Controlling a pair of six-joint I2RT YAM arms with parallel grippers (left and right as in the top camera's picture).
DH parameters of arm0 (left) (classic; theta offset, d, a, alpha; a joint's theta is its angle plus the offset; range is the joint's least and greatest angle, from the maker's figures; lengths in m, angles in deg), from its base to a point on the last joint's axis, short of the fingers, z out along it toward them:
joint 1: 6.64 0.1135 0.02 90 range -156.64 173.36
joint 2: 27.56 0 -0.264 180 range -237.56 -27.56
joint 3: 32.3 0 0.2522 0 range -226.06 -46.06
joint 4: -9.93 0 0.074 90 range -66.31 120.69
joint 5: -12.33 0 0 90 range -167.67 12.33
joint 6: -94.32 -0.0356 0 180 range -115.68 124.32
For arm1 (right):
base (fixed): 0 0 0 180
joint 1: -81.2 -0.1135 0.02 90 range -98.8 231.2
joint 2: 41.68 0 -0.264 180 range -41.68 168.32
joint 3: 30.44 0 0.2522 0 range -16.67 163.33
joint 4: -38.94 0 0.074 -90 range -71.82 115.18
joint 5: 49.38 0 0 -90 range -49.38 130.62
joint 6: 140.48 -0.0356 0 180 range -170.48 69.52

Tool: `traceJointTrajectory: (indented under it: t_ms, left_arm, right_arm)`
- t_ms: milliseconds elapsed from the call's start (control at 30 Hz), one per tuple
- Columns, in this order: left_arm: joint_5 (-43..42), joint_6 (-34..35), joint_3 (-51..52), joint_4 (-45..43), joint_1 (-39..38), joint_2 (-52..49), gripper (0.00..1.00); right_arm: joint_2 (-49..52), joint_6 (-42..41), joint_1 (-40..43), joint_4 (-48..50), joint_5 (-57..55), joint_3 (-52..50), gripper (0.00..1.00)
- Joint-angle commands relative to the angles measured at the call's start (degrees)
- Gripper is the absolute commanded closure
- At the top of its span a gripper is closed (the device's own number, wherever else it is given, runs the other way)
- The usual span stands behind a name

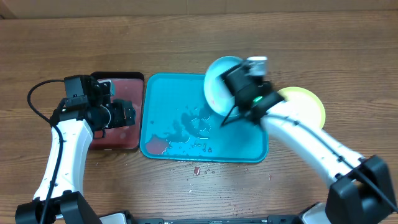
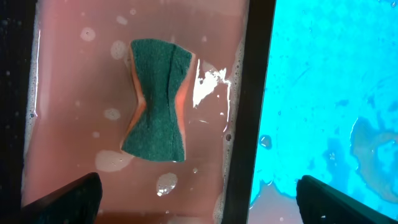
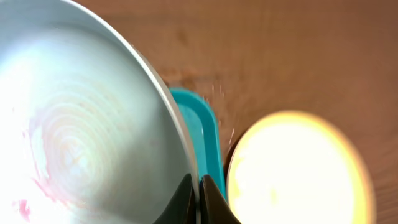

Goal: Clean dirty plates on tray and stack at the side
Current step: 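Carry the blue plate right and stack it on the yellow plate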

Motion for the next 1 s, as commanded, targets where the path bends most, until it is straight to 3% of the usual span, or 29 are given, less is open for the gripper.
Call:
traceJointTrajectory:
  t_ms: [0, 133, 267, 467, 667, 800, 967]
  left_arm:
    - [-0.87, 1.2, -0.35, -0.09, -0.22, 0.37, 0.0]
    - [-0.9, 1.18, -0.35, -0.13, -0.22, 0.37, 0.0]
    - [-0.87, 1.18, -0.35, -0.13, -0.22, 0.37, 0.0]
    - [-0.9, 1.18, -0.35, -0.26, -0.22, 0.37, 0.0]
    - [-0.9, 1.18, -0.35, -0.28, -0.22, 0.37, 0.0]
    - [-0.87, 1.64, -0.35, -0.17, -0.22, 0.37, 0.0]
    - [-0.92, 3.34, -0.57, 1.88, -0.22, 0.39, 0.0]
  right_arm:
    - [-3.28, -5.6, 10.25, -1.18, 21.94, 1.09, 0.96]
    - [-3.23, -5.53, 23.58, -5.16, 35.36, 0.59, 0.96]
    - [-3.23, -3.98, 35.12, -7.87, 41.33, -2.14, 0.96]
    - [-3.23, -2.25, 46.51, -6.93, 42.36, -10.19, 0.96]
    - [-3.23, -1.84, 52.0, -7.56, 42.38, -12.96, 0.96]
    - [-3.23, -1.42, 51.93, -8.68, 45.16, -12.96, 0.46]
    - [-3.23, 8.9, 48.63, -5.75, 57.9, -12.94, 0.32]
